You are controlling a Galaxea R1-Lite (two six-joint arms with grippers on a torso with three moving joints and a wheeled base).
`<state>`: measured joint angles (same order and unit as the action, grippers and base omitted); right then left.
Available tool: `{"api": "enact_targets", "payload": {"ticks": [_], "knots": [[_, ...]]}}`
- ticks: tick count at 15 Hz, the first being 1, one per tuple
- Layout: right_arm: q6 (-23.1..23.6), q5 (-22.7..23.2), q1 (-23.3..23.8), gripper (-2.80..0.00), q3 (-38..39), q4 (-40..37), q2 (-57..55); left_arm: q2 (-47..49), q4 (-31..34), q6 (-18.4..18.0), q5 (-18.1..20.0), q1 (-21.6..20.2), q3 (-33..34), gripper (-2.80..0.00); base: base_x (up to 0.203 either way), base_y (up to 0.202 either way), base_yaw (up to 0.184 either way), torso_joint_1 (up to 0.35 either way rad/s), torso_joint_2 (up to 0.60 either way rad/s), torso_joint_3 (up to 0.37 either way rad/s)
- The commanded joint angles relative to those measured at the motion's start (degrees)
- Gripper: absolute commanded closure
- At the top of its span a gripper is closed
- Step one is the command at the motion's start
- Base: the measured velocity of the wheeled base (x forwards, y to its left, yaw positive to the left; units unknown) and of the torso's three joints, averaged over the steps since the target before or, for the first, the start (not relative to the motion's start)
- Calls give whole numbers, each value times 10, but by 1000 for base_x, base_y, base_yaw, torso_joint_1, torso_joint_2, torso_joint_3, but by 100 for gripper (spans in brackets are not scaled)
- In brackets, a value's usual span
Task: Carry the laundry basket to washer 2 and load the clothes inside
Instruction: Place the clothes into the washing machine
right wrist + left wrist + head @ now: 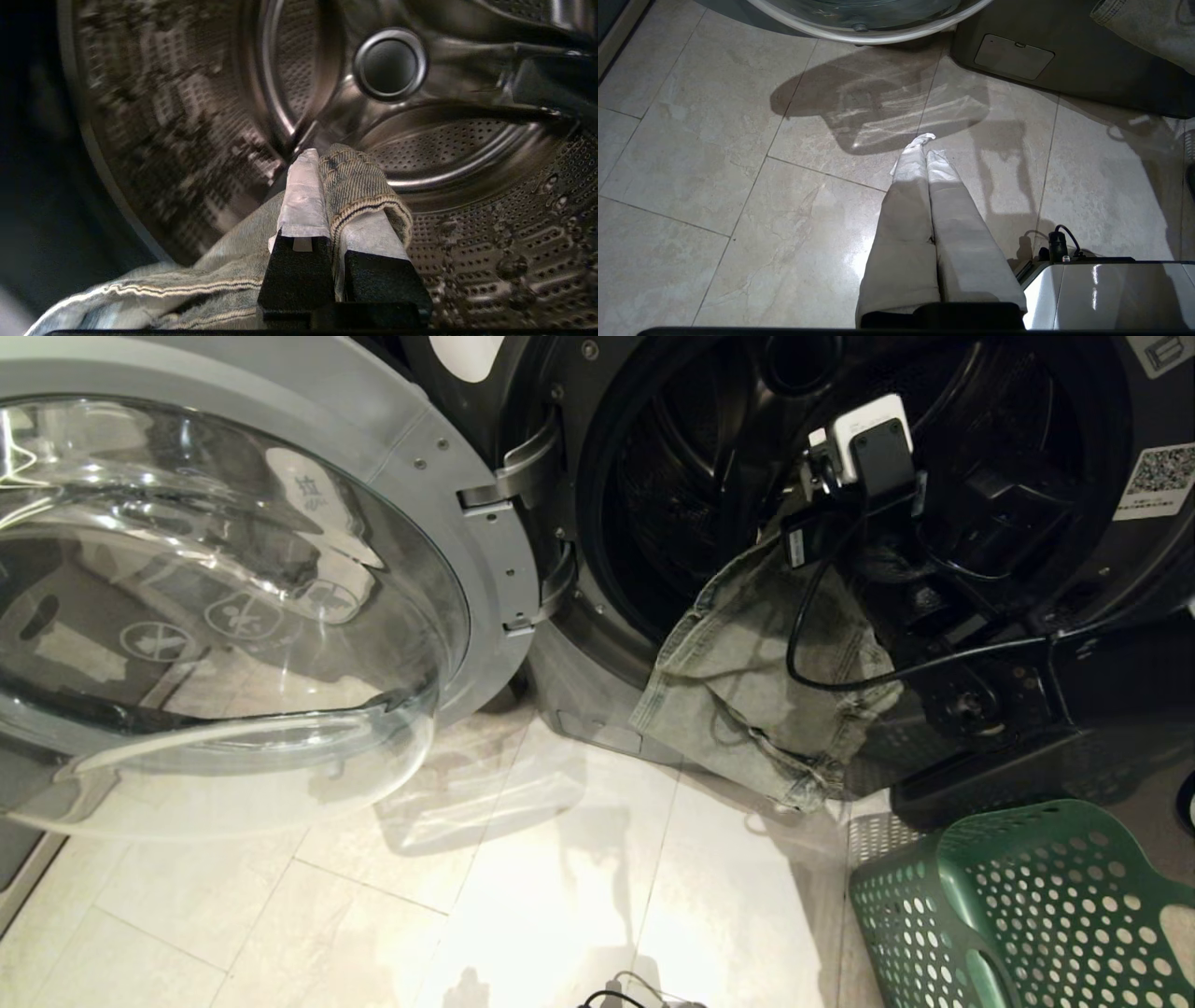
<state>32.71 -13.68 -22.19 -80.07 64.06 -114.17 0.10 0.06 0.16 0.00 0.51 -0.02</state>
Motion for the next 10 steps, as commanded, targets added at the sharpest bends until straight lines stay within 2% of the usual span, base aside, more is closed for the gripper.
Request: {"api": "enact_targets", "payload": {"ticks": [1, 4, 8, 10], "knots": [[1, -10, 0, 0, -54, 6, -52, 1, 0, 0, 0, 0, 0, 0, 0, 0, 0, 0, 0, 0], [-3, -55, -1, 0, -157, 8, -113, 1, 0, 0, 0, 0, 0, 0, 0, 0, 0, 0, 0, 0], [0, -88, -1, 0, -298, 8, -186, 1, 0, 0, 0, 0, 0, 0, 0, 0, 0, 0, 0, 0], [2, -100, 0, 0, -322, 13, -208, 1, 0, 0, 0, 0, 0, 0, 0, 0, 0, 0, 0, 0]]}}
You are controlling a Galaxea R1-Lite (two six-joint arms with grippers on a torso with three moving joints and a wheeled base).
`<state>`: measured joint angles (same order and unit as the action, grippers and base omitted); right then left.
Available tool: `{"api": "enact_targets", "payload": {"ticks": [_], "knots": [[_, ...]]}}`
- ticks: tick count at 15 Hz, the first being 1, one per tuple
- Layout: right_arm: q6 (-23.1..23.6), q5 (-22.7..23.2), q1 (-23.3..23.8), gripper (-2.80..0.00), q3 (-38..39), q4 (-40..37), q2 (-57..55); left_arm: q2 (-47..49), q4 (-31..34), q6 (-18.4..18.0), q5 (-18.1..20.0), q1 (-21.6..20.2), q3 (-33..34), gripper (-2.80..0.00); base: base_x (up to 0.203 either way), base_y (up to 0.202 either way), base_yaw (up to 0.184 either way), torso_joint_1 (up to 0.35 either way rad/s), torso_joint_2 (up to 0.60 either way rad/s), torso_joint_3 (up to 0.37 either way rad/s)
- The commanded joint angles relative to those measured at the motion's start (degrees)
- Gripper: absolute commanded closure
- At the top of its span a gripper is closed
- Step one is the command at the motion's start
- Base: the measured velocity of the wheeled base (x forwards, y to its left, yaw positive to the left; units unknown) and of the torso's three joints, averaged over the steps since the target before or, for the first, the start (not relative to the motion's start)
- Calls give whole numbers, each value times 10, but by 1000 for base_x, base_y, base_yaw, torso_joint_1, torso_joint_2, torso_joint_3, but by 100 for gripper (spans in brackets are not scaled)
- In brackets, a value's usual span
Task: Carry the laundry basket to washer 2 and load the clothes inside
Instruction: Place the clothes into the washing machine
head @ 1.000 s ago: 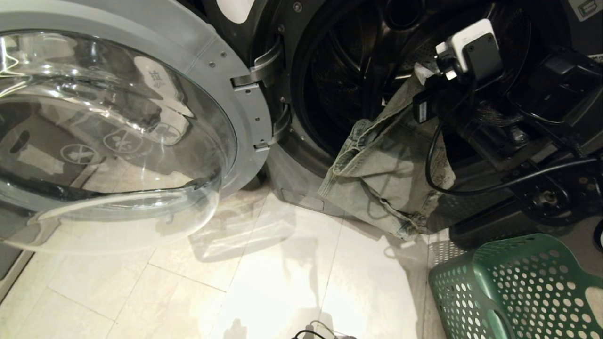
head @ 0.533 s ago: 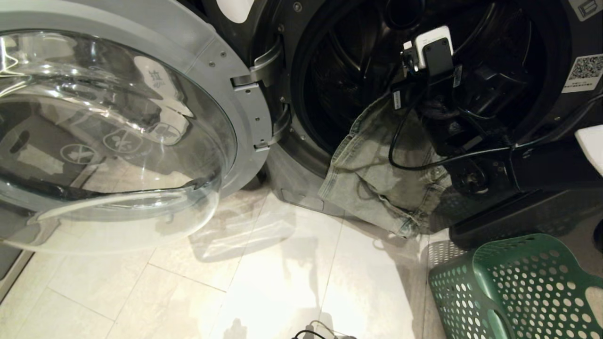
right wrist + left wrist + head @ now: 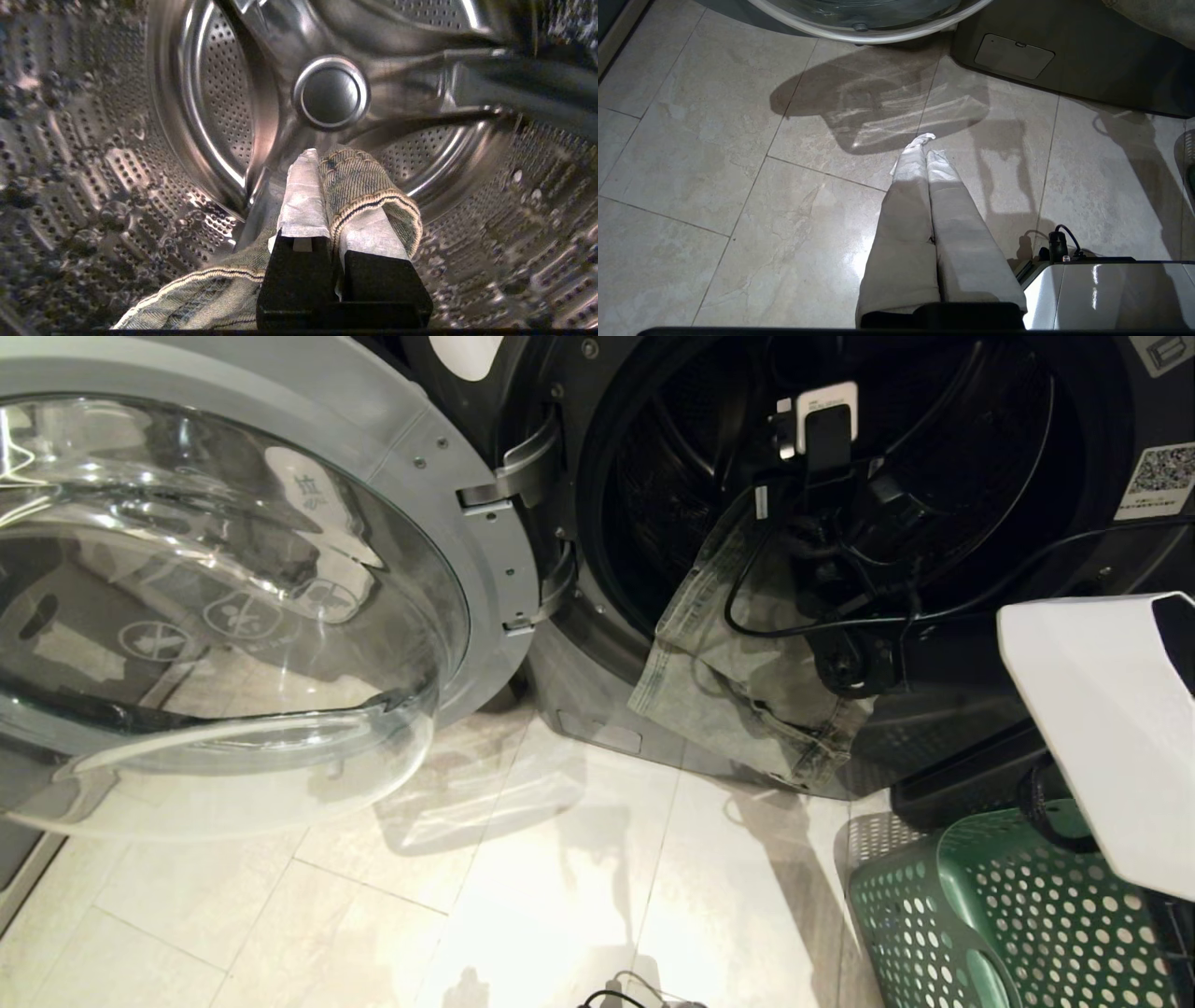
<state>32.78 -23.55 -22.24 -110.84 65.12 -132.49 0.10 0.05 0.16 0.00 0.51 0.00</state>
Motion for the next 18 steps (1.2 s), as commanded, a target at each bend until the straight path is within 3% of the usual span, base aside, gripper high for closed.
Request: {"api": "enact_targets", "payload": {"ticks": [1, 8, 18], "knots": [[5, -6, 1, 0, -15, 14, -25, 1, 0, 0, 0, 0, 0, 0, 0, 0, 0, 0, 0, 0], [60, -20, 4, 0, -15, 159, -9, 1, 0, 0, 0, 0, 0, 0, 0, 0, 0, 0, 0, 0], [74, -15, -10, 0, -15, 164, 25, 1, 0, 0, 0, 0, 0, 0, 0, 0, 0, 0, 0, 0]]}}
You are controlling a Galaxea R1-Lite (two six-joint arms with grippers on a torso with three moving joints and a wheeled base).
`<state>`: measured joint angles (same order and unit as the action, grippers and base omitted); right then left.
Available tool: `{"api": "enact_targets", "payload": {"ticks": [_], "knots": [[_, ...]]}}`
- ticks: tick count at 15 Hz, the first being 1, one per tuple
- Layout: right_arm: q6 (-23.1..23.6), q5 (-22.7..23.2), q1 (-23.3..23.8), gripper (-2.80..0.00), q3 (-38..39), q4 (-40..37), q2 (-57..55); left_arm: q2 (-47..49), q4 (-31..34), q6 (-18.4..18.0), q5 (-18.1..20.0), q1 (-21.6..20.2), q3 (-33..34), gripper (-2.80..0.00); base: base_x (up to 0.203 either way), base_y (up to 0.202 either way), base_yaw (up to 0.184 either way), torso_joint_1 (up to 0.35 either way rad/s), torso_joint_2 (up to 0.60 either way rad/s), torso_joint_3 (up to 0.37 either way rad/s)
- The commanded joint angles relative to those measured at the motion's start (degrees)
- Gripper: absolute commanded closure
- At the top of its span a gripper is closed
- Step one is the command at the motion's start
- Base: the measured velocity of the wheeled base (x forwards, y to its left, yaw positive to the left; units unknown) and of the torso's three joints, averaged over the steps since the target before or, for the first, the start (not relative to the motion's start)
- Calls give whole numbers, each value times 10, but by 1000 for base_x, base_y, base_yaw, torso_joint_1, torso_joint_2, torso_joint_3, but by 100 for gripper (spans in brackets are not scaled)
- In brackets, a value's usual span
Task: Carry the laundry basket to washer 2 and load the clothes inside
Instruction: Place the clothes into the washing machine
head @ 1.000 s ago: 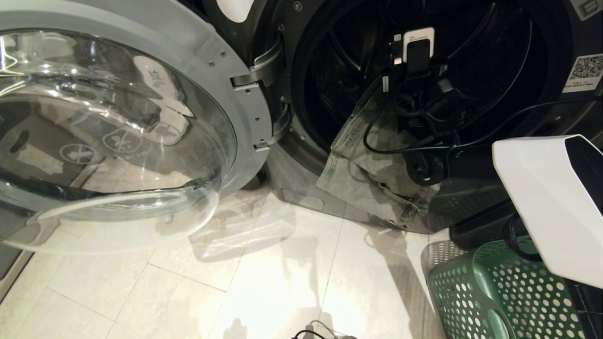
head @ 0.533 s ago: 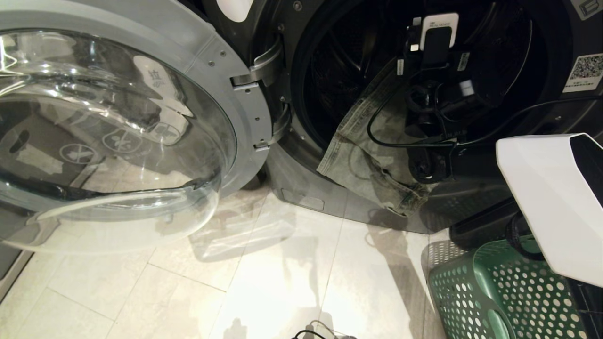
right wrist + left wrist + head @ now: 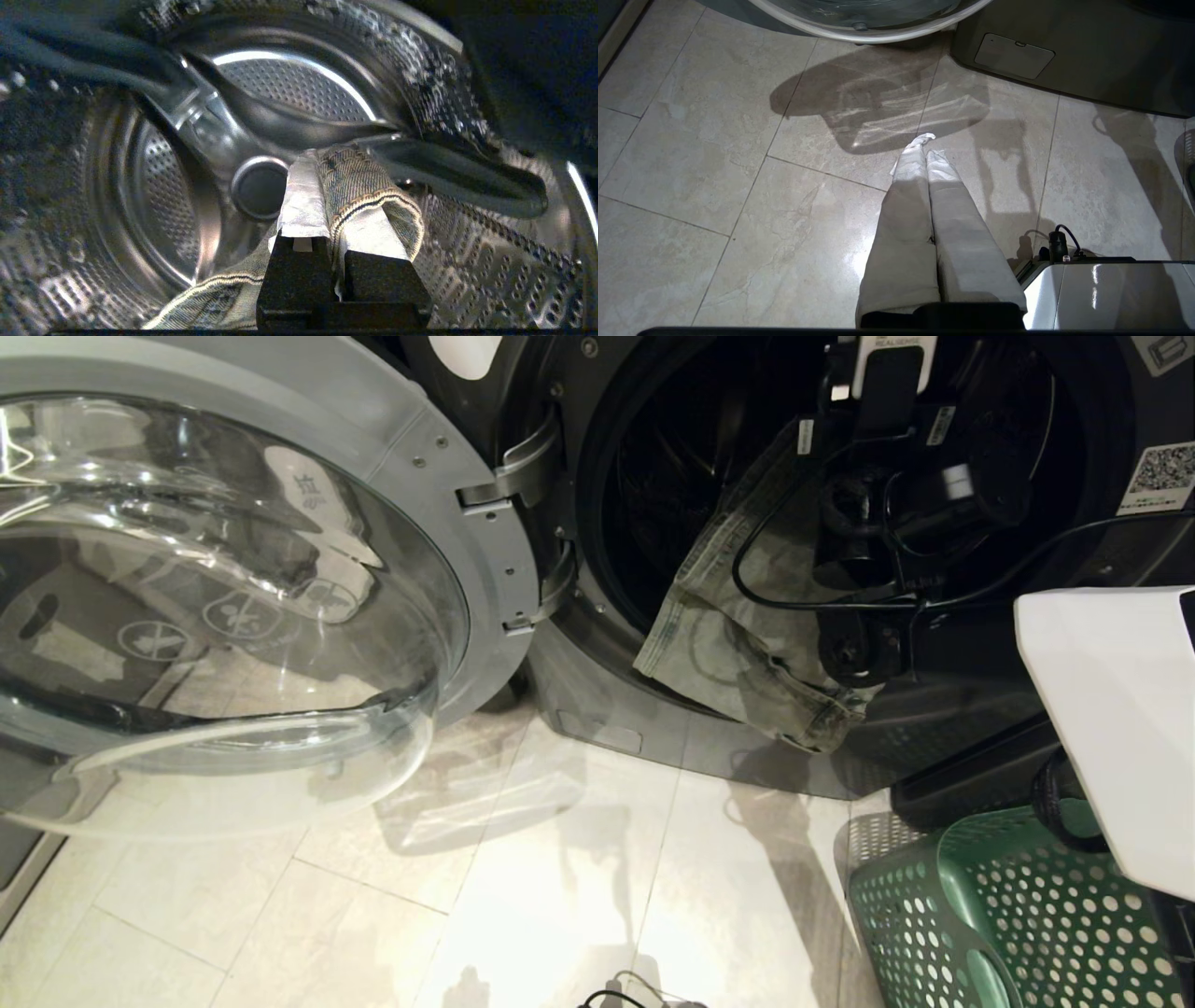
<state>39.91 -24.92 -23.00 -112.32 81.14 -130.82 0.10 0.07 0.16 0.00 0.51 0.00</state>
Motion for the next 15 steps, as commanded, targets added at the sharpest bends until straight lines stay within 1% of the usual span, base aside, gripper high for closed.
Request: {"api": "enact_targets", "payload": {"ticks": [1, 6, 12, 15], "knots": [[3, -1, -5, 0, 0, 4, 13, 1, 0, 0, 0, 0, 0, 0, 0, 0, 0, 0, 0, 0], [18, -1, -16, 0, 1, 24, 21, 1, 0, 0, 0, 0, 0, 0, 0, 0, 0, 0, 0, 0], [17, -2, -20, 0, 2, 25, 30, 1, 0, 0, 0, 0, 0, 0, 0, 0, 0, 0, 0, 0], [13, -6, -20, 0, 9, 25, 5, 1, 0, 0, 0, -1, 0, 0, 0, 0, 0, 0, 0, 0]]}}
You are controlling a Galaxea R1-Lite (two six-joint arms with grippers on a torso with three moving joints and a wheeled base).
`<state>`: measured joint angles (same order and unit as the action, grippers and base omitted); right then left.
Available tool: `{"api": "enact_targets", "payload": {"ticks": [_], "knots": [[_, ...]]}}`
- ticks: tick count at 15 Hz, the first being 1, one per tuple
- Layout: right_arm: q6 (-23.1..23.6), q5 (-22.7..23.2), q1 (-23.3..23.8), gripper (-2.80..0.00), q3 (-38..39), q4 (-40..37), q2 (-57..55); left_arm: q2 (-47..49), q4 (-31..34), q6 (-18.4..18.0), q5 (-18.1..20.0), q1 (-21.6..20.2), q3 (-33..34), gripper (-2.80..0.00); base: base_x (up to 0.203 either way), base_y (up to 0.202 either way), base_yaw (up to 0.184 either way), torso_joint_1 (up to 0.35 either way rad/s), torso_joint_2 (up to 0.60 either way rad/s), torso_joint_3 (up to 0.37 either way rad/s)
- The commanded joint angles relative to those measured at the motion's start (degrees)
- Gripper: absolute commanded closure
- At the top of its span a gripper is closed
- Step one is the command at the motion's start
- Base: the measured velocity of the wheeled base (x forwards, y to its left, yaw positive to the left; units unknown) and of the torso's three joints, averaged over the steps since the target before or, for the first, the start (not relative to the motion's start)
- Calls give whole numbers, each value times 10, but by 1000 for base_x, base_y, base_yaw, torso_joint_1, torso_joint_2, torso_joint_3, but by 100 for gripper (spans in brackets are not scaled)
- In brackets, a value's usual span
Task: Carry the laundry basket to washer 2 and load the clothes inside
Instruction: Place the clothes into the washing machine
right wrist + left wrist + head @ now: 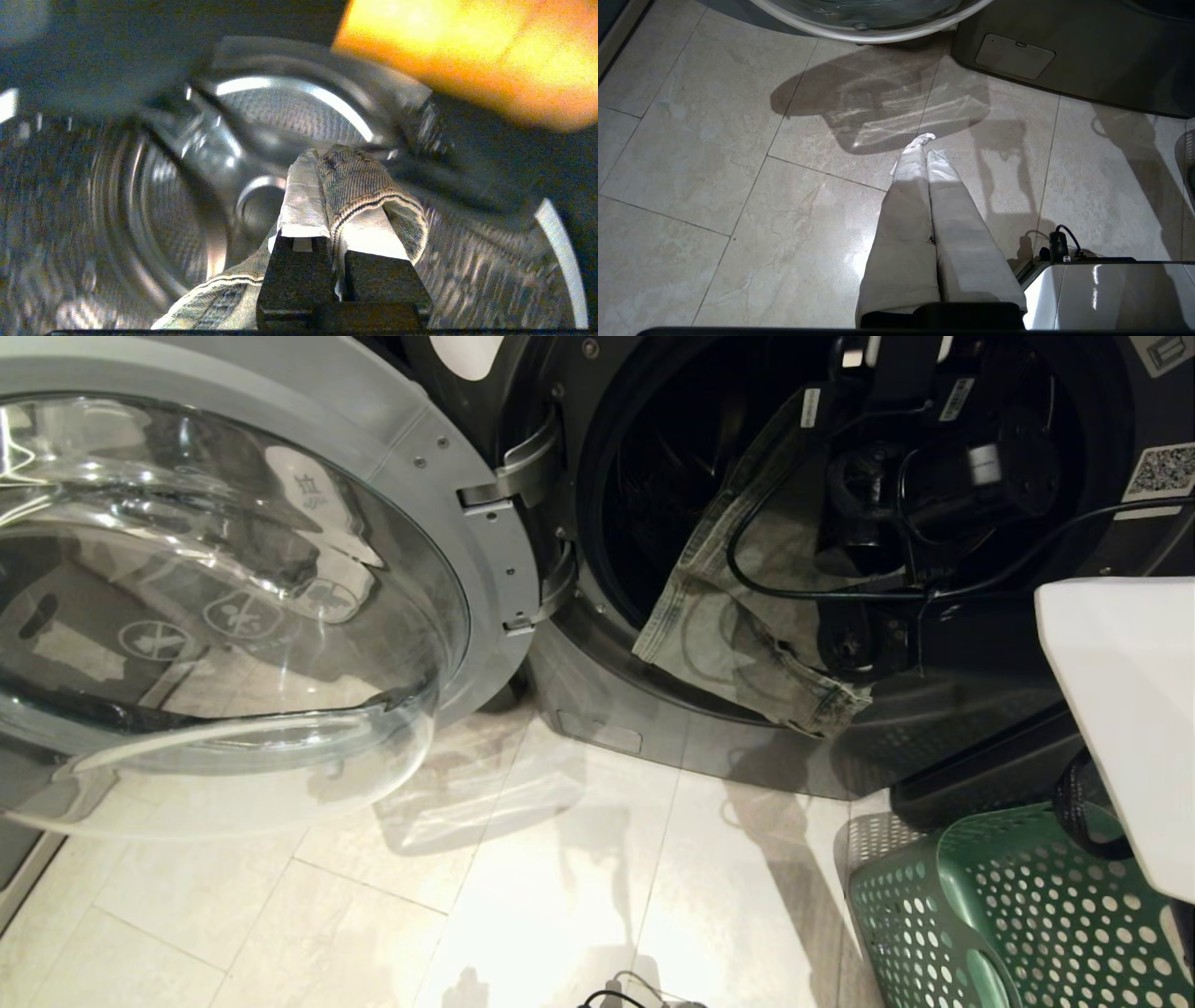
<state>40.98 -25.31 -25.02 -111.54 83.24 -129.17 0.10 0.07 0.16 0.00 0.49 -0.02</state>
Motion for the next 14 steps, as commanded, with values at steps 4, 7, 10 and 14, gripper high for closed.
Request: {"api": "enact_targets", "payload": {"ticks": [4, 7, 10, 14], "knots": [[2, -3, 4, 0, -6, 15, -65, 1, 0, 0, 0, 0, 0, 0, 0, 0, 0, 0, 0, 0], [1, -4, 9, 0, -6, 30, -104, 1, 0, 0, 0, 0, 0, 0, 0, 0, 0, 0, 0, 0], [-3, -19, 14, 0, -5, 23, -132, 1, 0, 0, 0, 0, 0, 0, 0, 0, 0, 0, 0, 0], [-85, -93, 18, 0, -5, -110, -132, 1, 0, 0, 0, 0, 0, 0, 0, 0, 0, 0, 0, 0]]}}
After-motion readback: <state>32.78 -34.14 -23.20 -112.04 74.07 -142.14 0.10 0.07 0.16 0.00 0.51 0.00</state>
